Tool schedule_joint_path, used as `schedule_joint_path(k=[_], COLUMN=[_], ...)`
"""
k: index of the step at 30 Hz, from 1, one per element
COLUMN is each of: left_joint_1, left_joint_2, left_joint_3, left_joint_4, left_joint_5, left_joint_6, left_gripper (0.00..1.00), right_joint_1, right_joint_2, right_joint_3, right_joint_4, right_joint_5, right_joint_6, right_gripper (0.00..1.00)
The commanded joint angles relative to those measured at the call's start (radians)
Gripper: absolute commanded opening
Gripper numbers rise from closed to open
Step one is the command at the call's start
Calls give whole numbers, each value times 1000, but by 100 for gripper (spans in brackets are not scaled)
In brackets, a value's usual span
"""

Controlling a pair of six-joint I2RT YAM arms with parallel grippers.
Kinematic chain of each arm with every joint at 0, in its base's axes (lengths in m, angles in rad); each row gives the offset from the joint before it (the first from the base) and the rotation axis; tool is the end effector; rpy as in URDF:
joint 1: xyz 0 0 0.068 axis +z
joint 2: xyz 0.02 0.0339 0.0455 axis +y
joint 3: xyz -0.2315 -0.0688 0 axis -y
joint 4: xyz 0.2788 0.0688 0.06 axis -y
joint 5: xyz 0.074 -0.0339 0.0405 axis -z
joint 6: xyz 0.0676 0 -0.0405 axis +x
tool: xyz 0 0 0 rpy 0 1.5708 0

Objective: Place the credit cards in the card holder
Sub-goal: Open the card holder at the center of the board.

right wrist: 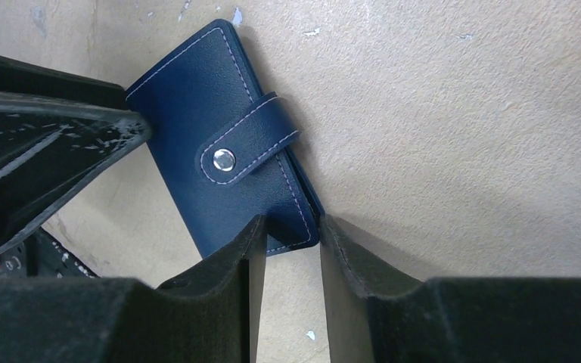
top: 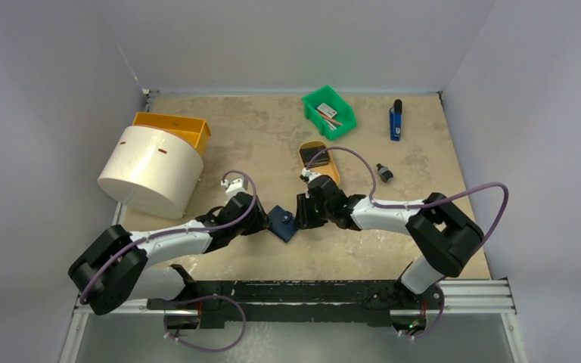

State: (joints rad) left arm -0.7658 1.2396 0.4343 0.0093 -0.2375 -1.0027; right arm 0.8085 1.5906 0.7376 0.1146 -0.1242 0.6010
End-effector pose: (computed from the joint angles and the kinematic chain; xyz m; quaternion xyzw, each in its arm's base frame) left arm 0.2121 -0.1818 0.0731 -0.1531 0.9076 -0.2206 0.3226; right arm 0.2408 0.2643 0.0794 -0.1195 0.9054 0.3046 0.2706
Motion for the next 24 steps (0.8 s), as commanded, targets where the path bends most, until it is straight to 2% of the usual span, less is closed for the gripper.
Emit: schedule_joint_path(k=[1, 12, 14, 18, 21, 24], left_joint_1=[1, 1, 2, 2, 2, 1], left_joint_2=[66, 267, 284, 238, 180, 119], left_joint_3=[49, 172, 187, 182, 169, 143], left_joint_4=[113, 198, 197, 180, 145, 145], left_joint_5=[43, 114, 107, 93, 79, 89], left_joint_6=[19, 106, 109, 95, 87, 62], left_gripper=[43, 38, 37, 38, 39, 39], right_joint_1=[-3, 98, 100, 100, 99, 104], right_joint_2=[-43, -238, -292, -351, -321, -256], right_joint_3=[-21, -98, -110, -88, -21, 47], right_joint_4=[75, -65, -105, -209, -254, -265], right_joint_5=[-19, 119, 176, 302, 343, 361], right_joint_6=[-11, 14, 27, 24, 0, -18], right_gripper=[33, 34, 38, 54, 61, 64])
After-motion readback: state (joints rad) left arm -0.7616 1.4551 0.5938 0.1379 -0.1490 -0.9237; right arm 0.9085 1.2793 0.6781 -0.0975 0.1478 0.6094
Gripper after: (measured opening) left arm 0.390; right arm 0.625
